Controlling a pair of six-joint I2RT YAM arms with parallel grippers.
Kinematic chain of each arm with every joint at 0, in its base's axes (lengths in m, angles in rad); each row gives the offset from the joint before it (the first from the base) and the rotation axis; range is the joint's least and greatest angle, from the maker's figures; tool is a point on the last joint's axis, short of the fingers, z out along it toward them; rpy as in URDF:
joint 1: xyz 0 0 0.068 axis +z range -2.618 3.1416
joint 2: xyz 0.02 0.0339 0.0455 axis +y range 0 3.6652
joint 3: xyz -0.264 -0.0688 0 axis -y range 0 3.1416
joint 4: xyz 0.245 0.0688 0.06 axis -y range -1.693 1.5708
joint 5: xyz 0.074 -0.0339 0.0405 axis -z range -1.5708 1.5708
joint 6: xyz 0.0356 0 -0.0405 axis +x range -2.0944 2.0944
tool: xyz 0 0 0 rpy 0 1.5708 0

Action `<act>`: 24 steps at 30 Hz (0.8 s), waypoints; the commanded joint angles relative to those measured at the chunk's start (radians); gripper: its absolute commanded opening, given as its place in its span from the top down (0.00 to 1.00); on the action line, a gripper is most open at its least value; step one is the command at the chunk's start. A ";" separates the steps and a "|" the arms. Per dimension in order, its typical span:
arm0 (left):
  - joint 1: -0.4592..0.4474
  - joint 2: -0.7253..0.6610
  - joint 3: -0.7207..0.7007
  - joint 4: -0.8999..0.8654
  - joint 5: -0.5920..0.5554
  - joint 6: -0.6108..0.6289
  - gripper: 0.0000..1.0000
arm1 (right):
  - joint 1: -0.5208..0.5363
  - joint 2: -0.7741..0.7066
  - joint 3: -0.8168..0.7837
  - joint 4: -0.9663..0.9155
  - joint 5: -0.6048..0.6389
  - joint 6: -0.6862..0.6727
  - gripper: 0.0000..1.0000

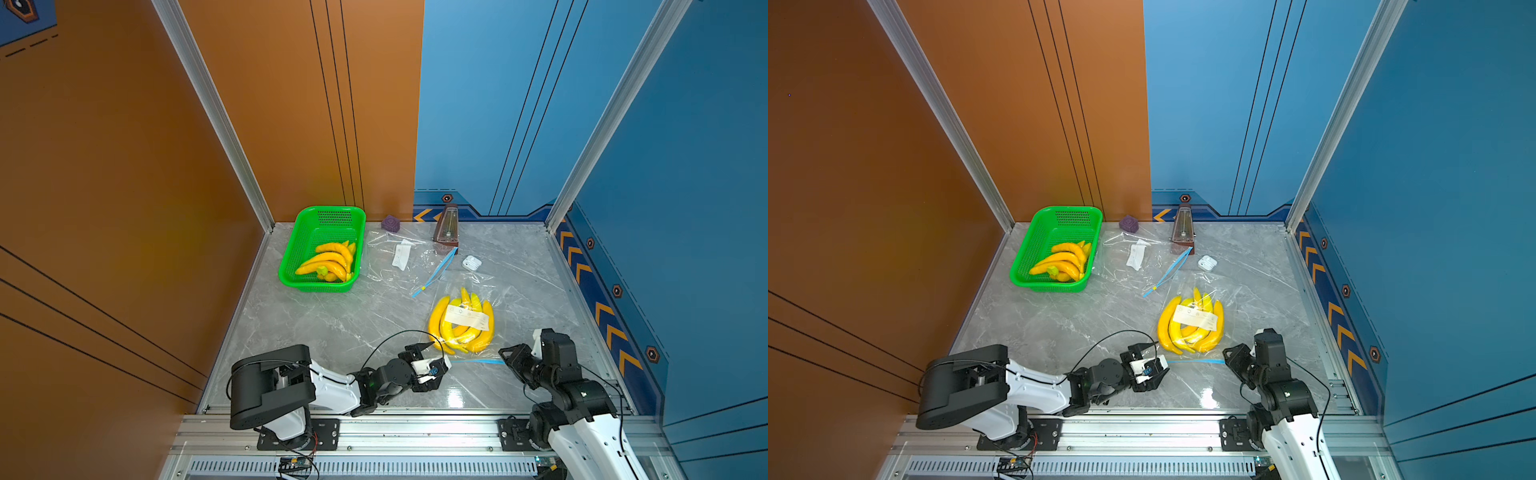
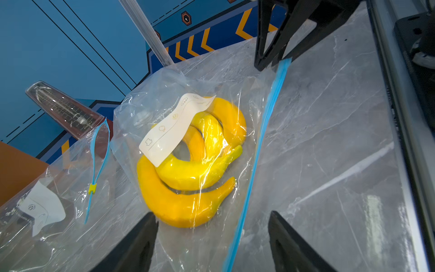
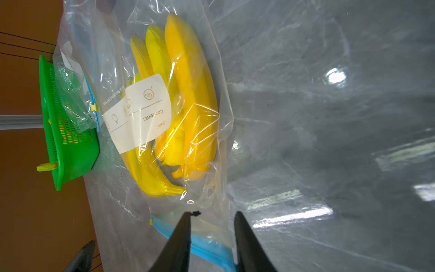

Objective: Open the zip-top bag and take out the banana
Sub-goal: Open the zipper of the food storage bag at the center of the board.

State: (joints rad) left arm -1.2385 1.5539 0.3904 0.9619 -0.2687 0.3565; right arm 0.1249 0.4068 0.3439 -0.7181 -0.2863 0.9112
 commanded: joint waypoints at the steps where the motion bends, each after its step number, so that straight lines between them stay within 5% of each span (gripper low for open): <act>1: 0.040 0.005 0.037 -0.085 0.100 -0.025 0.26 | -0.004 -0.008 0.004 -0.055 0.067 -0.037 0.56; 11: 0.090 -0.005 0.243 -0.583 0.250 0.022 0.43 | -0.004 -0.012 0.039 -0.089 0.094 -0.076 0.55; 24: 0.099 0.106 0.364 -0.743 0.206 0.068 0.62 | -0.004 -0.036 0.036 -0.089 0.084 -0.069 0.55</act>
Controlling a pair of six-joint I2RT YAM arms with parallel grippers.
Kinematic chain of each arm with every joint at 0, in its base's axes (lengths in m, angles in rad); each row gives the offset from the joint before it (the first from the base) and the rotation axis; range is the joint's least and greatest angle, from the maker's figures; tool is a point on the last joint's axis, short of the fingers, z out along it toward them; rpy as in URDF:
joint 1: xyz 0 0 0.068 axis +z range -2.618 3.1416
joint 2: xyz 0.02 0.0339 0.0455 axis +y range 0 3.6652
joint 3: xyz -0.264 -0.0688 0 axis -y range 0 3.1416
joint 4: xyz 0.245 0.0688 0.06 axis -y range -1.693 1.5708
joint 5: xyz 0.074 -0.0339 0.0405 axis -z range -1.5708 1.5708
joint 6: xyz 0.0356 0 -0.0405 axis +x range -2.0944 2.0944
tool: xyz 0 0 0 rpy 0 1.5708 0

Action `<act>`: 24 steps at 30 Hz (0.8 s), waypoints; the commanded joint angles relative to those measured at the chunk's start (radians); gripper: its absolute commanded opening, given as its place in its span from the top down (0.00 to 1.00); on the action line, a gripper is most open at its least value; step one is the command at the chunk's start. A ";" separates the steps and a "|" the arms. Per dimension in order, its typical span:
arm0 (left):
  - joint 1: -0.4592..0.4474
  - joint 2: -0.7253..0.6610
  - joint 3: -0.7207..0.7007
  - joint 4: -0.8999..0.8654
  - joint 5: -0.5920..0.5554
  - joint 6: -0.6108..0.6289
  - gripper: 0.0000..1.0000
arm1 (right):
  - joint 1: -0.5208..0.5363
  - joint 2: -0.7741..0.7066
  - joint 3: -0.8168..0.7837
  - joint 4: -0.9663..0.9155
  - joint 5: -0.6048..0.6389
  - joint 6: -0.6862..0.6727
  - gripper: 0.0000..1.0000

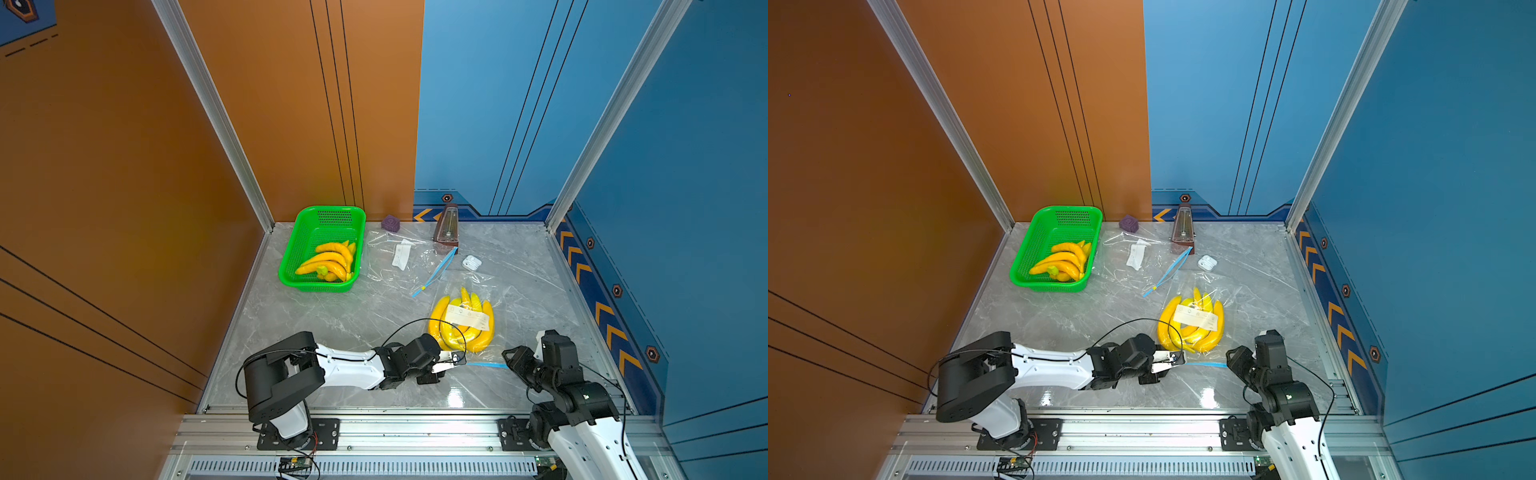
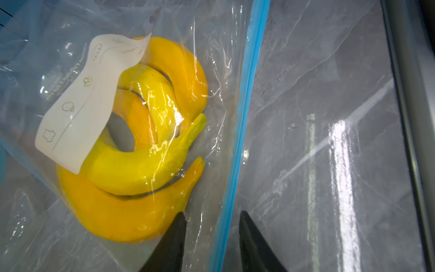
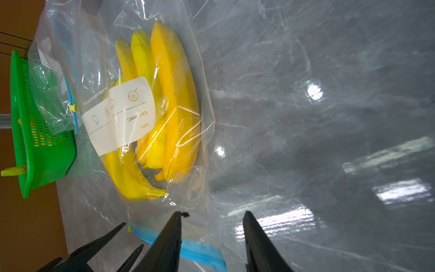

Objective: Open the zip-top bag and take out the banana
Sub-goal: Open the zipper of the food storage bag at the center of the board.

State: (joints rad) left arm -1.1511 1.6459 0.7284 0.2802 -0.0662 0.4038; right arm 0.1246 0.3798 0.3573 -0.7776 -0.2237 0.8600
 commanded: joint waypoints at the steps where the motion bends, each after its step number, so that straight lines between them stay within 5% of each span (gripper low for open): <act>1: 0.013 0.019 0.030 -0.064 -0.009 0.022 0.64 | -0.003 -0.009 0.022 -0.028 0.020 -0.017 0.55; 12: 0.034 0.017 0.038 -0.065 -0.020 0.007 0.81 | -0.003 -0.010 0.014 -0.024 0.020 -0.016 0.55; 18: 0.034 -0.022 0.025 -0.063 0.018 0.000 0.68 | -0.003 -0.009 0.013 -0.023 0.021 -0.017 0.55; 24: 0.041 -0.031 0.023 -0.063 0.027 -0.005 0.69 | -0.002 -0.010 0.008 -0.022 0.020 -0.016 0.55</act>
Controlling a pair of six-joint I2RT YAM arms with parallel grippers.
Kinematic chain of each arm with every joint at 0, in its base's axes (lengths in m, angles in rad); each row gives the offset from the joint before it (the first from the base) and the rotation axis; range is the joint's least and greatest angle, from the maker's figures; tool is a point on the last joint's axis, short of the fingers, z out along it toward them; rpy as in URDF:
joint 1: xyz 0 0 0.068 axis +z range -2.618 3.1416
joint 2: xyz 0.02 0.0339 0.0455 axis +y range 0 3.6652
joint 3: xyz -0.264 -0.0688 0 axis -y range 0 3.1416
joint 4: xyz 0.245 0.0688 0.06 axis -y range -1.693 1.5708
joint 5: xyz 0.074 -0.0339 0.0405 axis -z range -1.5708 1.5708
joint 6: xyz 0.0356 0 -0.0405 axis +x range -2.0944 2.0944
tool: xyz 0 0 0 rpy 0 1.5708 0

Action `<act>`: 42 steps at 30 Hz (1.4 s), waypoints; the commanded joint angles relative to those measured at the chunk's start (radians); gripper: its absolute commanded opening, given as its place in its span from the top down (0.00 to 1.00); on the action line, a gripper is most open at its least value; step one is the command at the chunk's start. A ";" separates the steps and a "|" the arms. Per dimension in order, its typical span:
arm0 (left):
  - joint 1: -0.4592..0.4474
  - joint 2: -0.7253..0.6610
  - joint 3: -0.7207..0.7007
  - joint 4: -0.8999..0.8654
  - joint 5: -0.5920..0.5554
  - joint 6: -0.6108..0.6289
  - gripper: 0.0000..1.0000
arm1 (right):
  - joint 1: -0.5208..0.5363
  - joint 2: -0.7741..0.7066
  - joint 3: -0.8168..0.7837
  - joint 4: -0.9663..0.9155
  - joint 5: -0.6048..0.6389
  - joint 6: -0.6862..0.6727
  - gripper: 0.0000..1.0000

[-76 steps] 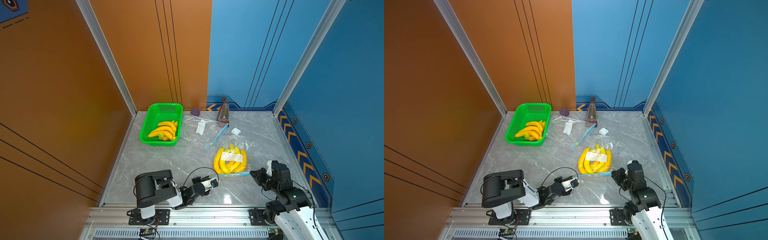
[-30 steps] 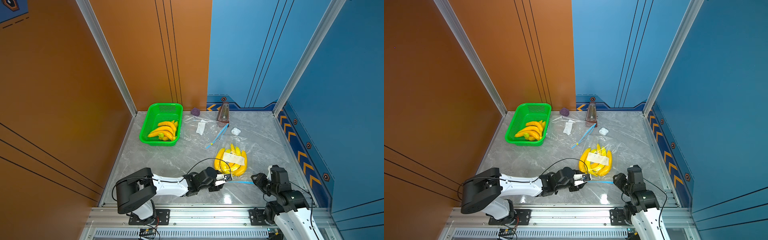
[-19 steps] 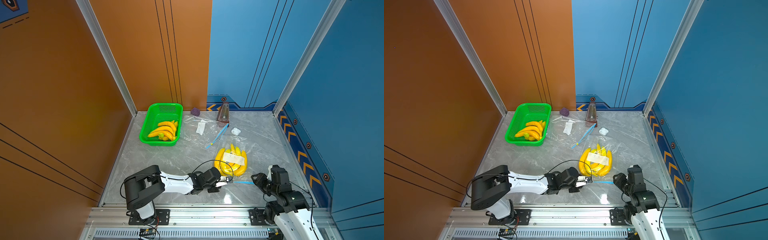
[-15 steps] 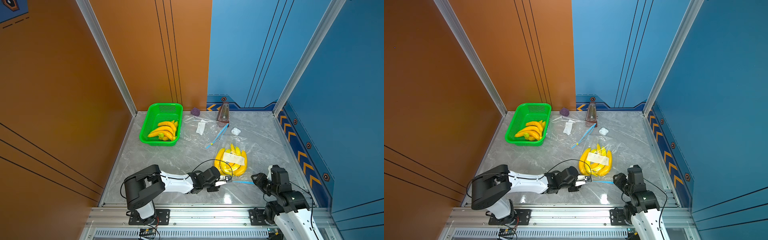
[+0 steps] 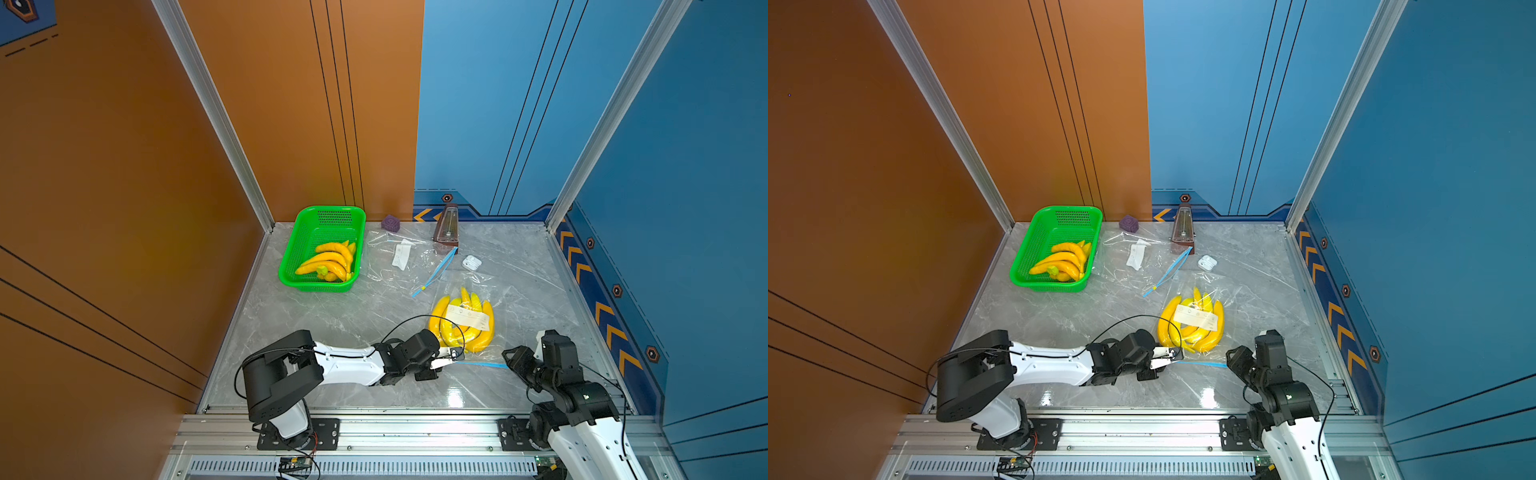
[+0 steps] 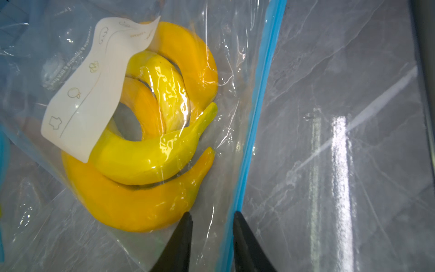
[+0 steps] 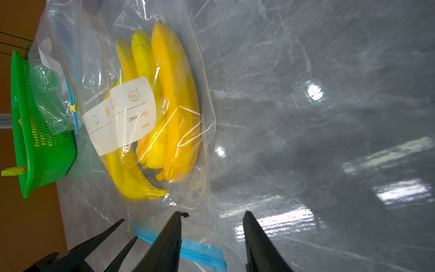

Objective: Open the zip-top bag and take out the banana
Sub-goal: Open the zipper of the food storage bag at the center of the board.

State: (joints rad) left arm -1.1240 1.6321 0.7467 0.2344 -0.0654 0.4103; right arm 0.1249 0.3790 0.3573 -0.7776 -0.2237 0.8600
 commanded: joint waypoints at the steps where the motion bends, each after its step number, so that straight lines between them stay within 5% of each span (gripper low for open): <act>1: 0.015 -0.015 0.005 -0.018 0.032 -0.011 0.69 | -0.003 -0.009 0.008 -0.022 0.020 -0.016 0.55; 18: 0.015 0.057 0.024 -0.019 0.023 -0.002 0.71 | -0.003 -0.014 0.006 -0.019 0.016 -0.009 0.55; 32: -0.005 0.109 0.105 -0.015 -0.088 0.007 1.00 | -0.003 -0.015 0.011 -0.020 0.024 -0.023 0.55; 36: -0.020 0.108 0.147 -0.005 -0.154 -0.034 1.00 | -0.002 -0.033 0.054 -0.051 0.041 -0.055 0.45; 42: -0.027 0.110 0.203 0.042 -0.262 -0.126 1.00 | -0.002 -0.139 0.111 -0.088 0.033 -0.091 0.44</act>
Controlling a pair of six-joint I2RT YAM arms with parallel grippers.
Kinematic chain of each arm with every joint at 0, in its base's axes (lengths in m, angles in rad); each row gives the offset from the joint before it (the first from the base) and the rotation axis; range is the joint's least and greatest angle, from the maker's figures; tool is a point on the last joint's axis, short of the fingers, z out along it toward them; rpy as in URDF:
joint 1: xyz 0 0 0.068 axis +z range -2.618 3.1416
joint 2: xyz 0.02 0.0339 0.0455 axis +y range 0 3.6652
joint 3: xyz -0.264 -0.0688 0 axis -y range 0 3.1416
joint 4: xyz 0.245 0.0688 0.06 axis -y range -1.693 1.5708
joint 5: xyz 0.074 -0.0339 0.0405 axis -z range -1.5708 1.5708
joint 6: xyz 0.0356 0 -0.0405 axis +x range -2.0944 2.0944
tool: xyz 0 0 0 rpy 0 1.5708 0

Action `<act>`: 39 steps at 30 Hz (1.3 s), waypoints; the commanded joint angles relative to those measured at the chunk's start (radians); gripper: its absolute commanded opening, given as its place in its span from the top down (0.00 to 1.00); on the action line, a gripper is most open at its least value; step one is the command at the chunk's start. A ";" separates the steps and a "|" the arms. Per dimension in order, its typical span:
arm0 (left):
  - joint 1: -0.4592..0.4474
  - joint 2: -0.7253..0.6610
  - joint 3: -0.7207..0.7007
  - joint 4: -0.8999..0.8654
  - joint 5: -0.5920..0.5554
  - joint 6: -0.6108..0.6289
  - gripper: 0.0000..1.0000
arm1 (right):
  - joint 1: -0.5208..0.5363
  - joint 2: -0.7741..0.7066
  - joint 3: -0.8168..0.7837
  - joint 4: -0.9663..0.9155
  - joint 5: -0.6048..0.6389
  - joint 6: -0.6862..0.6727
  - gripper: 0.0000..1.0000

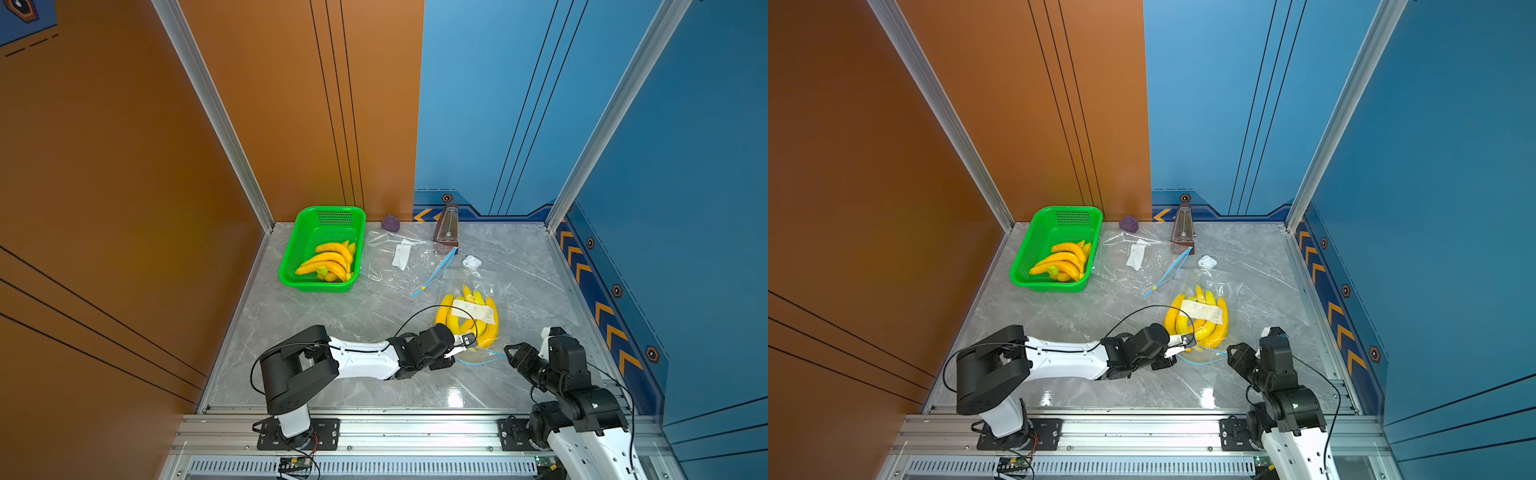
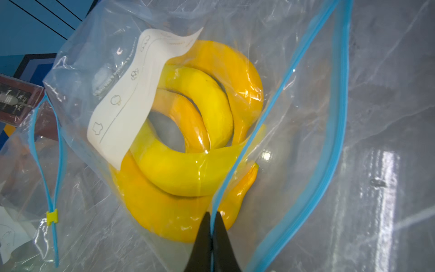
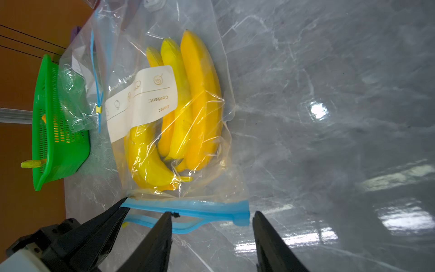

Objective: Open the zip-top bag and take out the banana
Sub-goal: Open the zipper of the food storage bag at the center of the board, then pick up the banana from the zipper food storage bag.

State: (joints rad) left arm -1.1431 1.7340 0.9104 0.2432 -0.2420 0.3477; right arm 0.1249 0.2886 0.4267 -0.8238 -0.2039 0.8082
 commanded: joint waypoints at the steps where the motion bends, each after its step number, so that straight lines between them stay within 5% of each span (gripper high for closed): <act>1: -0.010 0.011 0.046 0.038 -0.098 -0.072 1.00 | -0.002 -0.065 0.046 -0.039 0.002 -0.044 0.44; 11: -0.017 0.019 0.081 0.079 -0.091 -0.148 1.00 | 0.064 -0.141 -0.079 0.226 -0.208 0.017 0.54; 16: -0.017 0.038 0.101 0.079 -0.090 -0.172 1.00 | 0.273 -0.121 -0.175 0.390 -0.066 0.028 0.56; 21: -0.017 0.048 0.110 0.080 -0.074 -0.183 1.00 | 0.490 -0.010 -0.217 0.509 0.219 -0.060 0.53; 27: -0.015 0.045 0.113 0.079 -0.067 -0.205 1.00 | 0.477 0.115 -0.276 0.679 0.330 -0.142 0.50; 39: -0.010 0.036 0.113 0.080 -0.062 -0.230 1.00 | 0.473 0.393 -0.257 0.957 0.311 -0.242 0.40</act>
State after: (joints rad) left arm -1.1515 1.7687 0.9901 0.3027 -0.3141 0.1402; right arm 0.6022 0.6376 0.1574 0.0254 0.0776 0.6239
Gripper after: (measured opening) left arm 0.051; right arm 0.598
